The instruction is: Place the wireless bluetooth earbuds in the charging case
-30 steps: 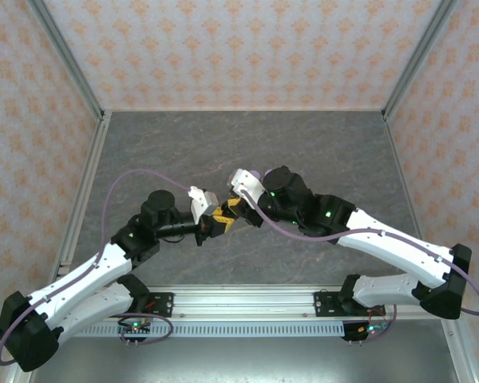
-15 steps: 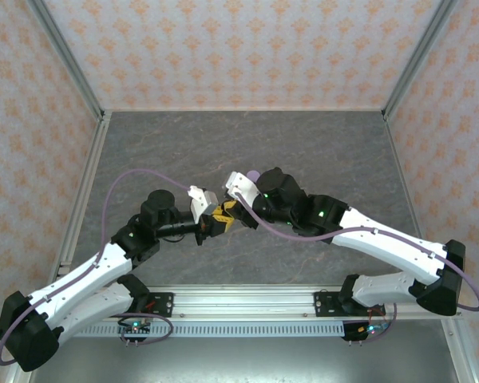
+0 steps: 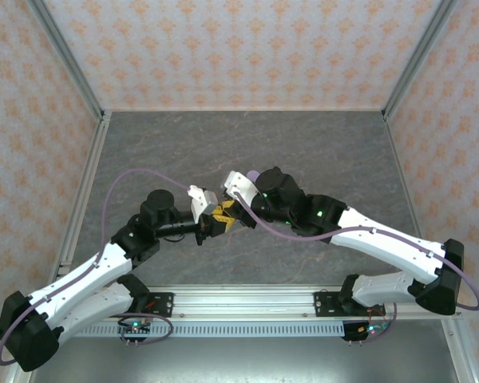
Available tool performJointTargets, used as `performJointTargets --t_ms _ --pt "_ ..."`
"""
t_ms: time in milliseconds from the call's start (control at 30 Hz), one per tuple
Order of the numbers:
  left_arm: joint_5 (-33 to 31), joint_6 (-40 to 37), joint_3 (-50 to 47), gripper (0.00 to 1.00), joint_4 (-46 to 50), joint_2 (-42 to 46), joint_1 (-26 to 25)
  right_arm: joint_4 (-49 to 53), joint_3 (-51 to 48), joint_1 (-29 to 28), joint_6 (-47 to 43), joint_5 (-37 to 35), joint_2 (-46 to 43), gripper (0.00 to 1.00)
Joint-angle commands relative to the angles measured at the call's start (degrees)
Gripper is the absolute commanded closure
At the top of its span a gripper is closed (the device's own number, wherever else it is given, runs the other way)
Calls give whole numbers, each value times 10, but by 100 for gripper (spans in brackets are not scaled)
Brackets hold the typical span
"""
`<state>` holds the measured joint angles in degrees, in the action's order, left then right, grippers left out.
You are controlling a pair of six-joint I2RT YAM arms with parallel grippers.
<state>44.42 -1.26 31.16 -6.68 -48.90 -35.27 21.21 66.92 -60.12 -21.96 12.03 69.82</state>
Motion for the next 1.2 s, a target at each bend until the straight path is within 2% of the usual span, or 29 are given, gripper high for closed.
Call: performJointTargets --t_ms 0,500,867,1067,1167 --pt "15 8 22 100 -36 10 -6 -9 0 -4 -9 3 -2 82" --pt "12 10 23 100 -33 12 -5 21 -8 -4 -21 11 -6 81" --pt "10 8 24 100 -29 10 -6 21 9 -4 -6 7 -8 71" --pt "8 6 24 100 -24 9 -6 13 30 -1 29 -15 -17 54" --pt "7 5 24 100 -19 10 -6 5 27 17 61 1 -50 45"
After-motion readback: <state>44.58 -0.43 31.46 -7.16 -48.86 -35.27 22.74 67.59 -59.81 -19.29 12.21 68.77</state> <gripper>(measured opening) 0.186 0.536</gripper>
